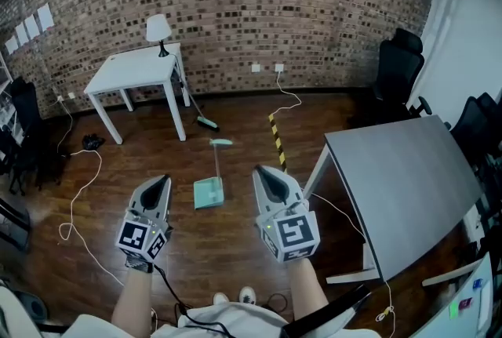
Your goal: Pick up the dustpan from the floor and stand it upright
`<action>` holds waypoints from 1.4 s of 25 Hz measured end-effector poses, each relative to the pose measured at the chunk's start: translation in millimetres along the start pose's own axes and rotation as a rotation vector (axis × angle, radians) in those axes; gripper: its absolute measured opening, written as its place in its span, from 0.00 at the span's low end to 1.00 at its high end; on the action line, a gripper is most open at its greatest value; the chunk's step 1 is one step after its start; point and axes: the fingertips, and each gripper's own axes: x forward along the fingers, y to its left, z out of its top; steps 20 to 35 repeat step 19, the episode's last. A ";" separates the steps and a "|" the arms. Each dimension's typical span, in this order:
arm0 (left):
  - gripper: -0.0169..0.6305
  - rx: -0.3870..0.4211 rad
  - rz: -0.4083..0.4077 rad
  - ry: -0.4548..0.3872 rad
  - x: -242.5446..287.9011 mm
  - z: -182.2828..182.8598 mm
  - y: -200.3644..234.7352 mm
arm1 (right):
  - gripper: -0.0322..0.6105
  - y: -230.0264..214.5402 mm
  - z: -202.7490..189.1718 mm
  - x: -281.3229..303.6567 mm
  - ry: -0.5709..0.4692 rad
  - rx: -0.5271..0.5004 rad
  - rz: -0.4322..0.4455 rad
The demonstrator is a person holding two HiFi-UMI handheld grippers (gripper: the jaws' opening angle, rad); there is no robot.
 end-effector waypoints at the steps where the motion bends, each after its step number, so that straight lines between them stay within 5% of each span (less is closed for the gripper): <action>1: 0.02 0.002 -0.001 -0.002 -0.3 -0.2 0.8 | 0.06 1.4 0.5 0.9 0.001 -0.002 0.003; 35: 0.02 0.009 -0.033 -0.006 -0.4 -5.7 0.2 | 0.06 10.6 0.5 7.3 0.017 -0.027 -0.003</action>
